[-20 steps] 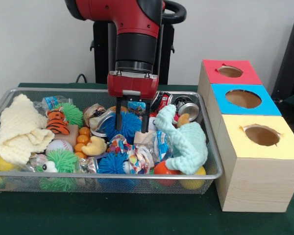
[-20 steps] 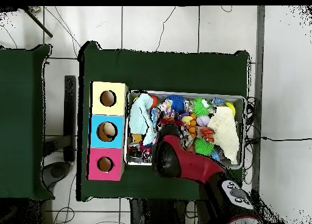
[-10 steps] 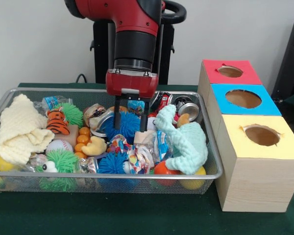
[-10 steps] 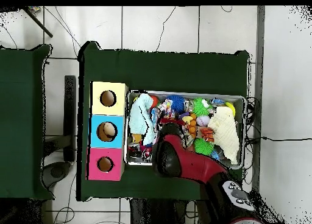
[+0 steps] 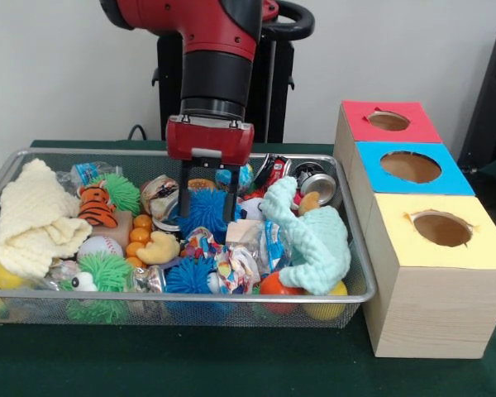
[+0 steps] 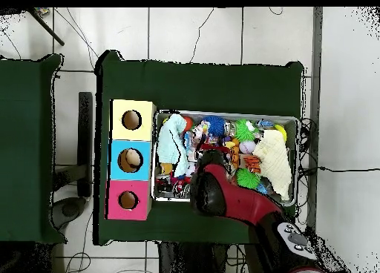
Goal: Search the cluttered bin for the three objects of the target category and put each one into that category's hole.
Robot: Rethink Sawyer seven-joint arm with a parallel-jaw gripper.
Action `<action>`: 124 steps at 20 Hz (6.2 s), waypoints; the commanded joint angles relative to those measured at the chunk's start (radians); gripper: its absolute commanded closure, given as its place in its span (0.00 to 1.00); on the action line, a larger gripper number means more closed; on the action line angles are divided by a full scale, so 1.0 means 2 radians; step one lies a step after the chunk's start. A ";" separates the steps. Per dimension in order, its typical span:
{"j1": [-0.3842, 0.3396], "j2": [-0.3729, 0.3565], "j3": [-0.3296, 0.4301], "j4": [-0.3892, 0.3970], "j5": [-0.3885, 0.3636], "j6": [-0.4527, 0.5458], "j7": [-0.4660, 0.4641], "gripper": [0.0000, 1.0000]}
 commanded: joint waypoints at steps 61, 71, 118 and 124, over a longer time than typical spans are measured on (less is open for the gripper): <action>-0.003 0.071 0.031 -0.044 0.026 -0.060 0.117 0.00; -0.005 0.090 0.031 -0.049 0.029 -0.079 0.120 0.00; 0.011 -0.002 -0.004 0.019 0.045 0.006 0.096 1.00; 0.020 -0.035 -0.010 0.035 0.045 0.042 0.096 1.00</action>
